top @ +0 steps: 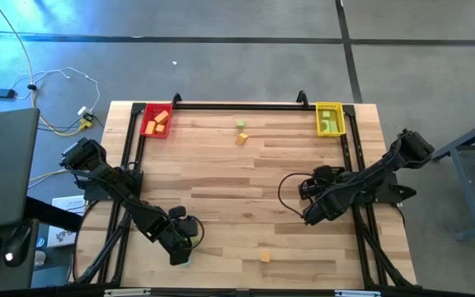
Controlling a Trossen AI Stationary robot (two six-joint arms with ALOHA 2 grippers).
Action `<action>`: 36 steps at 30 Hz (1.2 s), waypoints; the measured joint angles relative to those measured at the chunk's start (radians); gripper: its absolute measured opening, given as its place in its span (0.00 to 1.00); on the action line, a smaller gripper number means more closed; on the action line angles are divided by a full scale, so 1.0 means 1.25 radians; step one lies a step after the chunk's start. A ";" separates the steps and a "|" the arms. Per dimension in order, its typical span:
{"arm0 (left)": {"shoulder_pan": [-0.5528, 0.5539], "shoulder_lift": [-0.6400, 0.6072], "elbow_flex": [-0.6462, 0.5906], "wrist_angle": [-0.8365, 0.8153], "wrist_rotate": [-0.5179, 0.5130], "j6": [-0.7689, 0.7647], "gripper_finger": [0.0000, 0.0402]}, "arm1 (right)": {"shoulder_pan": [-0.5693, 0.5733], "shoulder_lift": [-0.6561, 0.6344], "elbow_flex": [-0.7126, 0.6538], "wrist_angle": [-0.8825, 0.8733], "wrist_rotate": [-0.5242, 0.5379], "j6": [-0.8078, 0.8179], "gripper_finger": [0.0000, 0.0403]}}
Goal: Sort & place blocks by color
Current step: Put the green block into the yellow bin
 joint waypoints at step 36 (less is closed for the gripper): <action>0.180 0.033 0.000 0.112 0.065 0.207 0.26 | 0.000 0.000 0.000 0.130 0.029 -0.181 0.52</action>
